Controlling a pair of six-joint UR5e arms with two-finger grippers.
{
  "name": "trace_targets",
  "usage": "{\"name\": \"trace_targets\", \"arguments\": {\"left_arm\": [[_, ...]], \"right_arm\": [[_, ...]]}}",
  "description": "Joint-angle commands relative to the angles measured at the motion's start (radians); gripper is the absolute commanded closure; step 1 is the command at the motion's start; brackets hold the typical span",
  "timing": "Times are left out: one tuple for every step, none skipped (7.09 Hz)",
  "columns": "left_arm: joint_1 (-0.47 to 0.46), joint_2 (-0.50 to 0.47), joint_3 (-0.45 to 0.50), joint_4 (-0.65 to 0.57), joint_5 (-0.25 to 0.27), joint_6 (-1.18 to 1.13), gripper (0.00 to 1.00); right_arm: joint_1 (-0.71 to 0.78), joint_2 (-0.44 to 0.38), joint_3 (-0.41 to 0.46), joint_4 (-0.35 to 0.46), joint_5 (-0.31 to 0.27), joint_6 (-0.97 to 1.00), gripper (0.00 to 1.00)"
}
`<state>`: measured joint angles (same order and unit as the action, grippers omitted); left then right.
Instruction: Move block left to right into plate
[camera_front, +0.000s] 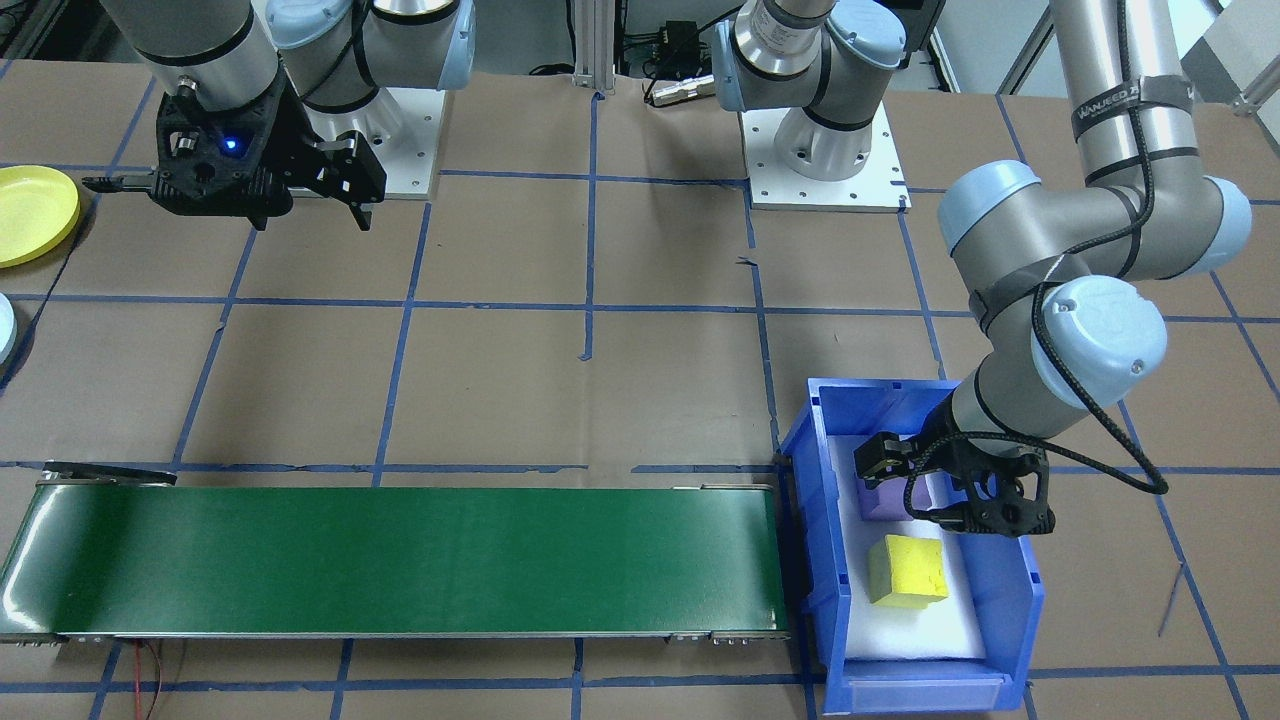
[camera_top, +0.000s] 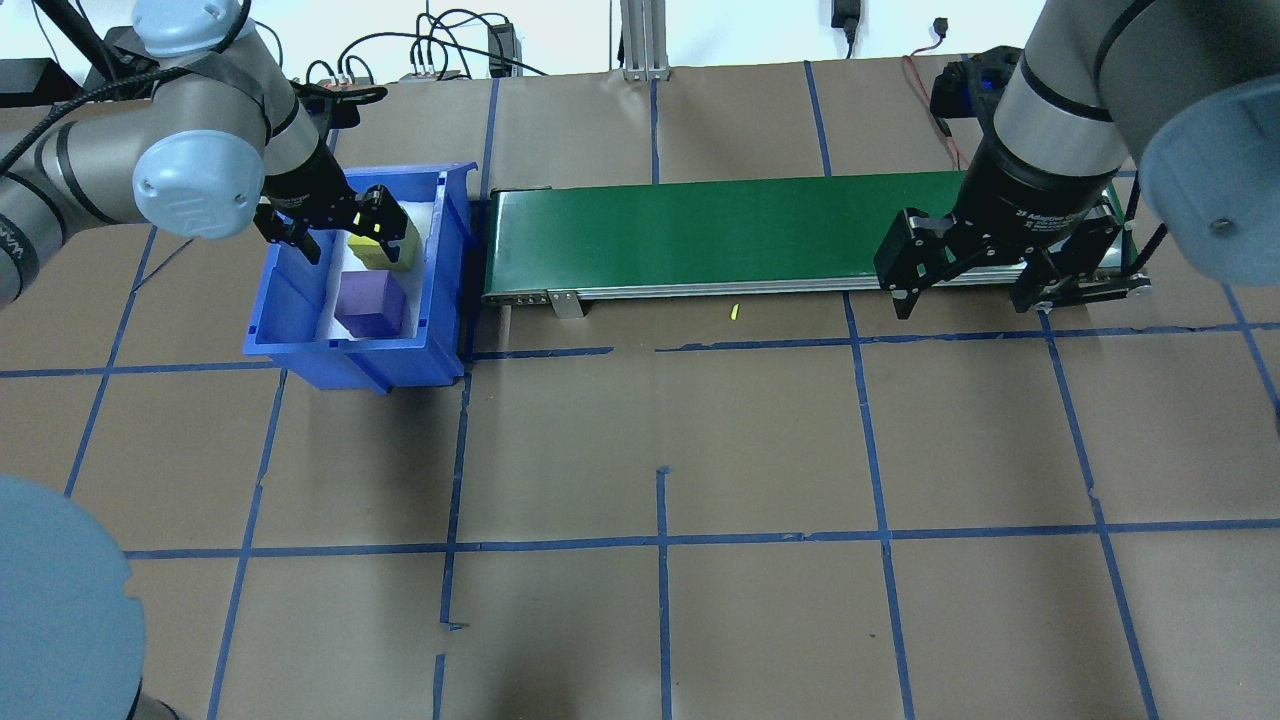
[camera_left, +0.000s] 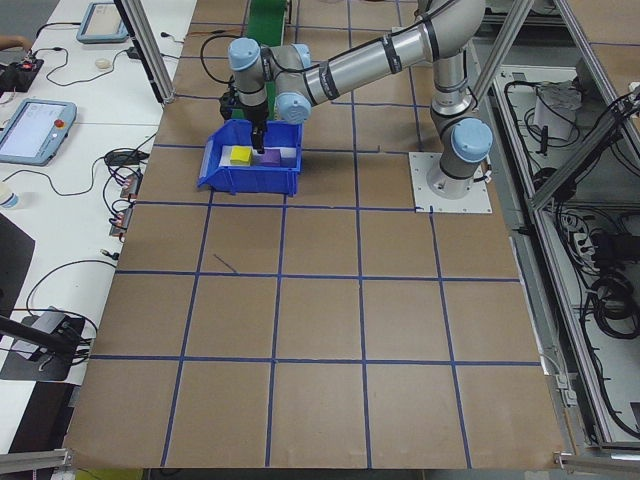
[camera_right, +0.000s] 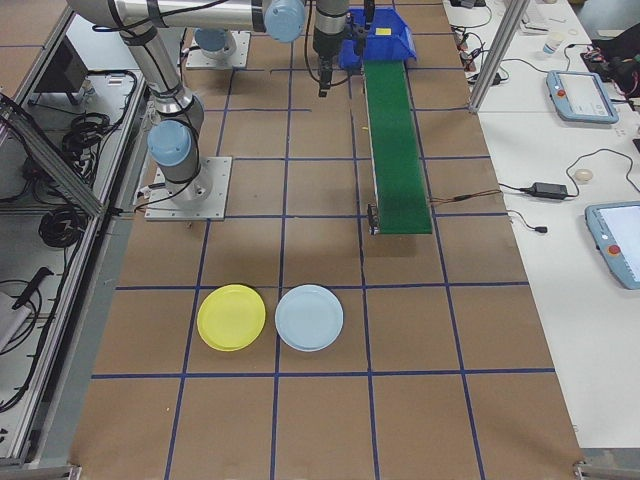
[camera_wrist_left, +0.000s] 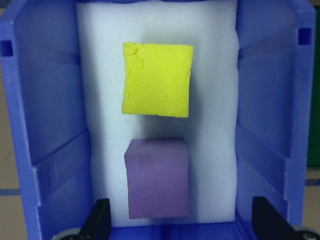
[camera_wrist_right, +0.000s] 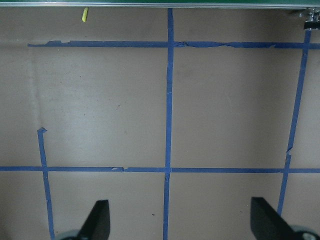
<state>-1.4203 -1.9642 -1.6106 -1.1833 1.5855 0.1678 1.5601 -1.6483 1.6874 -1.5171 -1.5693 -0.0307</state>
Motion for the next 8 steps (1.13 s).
{"name": "trace_targets", "arguments": {"left_arm": [[0.012,-0.021,-0.041,0.036,-0.002,-0.008,0.00],[0.012,-0.024,-0.101,0.051,-0.007,-0.011,0.00],[0.012,-0.033,-0.115,0.120,0.001,-0.002,0.04],[0.012,-0.042,-0.130,0.131,0.002,0.006,0.17],[0.012,-0.042,-0.106,0.120,0.007,0.033,0.52],[0.012,-0.038,-0.094,0.120,0.004,0.024,0.64],[0.012,-0.012,-0.056,0.087,0.004,0.016,0.65],[0.011,0.007,0.019,-0.002,0.001,0.009,0.65]], "right_arm": [[0.000,-0.001,0.000,0.000,0.000,0.000,0.00],[0.000,0.001,0.000,0.000,0.000,0.000,0.00],[0.000,0.001,0.000,0.000,0.000,0.000,0.00],[0.000,0.001,0.000,0.000,0.000,0.000,0.00],[0.000,-0.001,0.000,0.000,0.000,0.000,0.00],[0.000,-0.001,0.000,0.000,0.000,0.000,0.00],[0.000,-0.001,0.000,0.000,0.002,0.000,0.00],[0.000,-0.001,0.000,0.000,0.002,0.000,0.00]]}}
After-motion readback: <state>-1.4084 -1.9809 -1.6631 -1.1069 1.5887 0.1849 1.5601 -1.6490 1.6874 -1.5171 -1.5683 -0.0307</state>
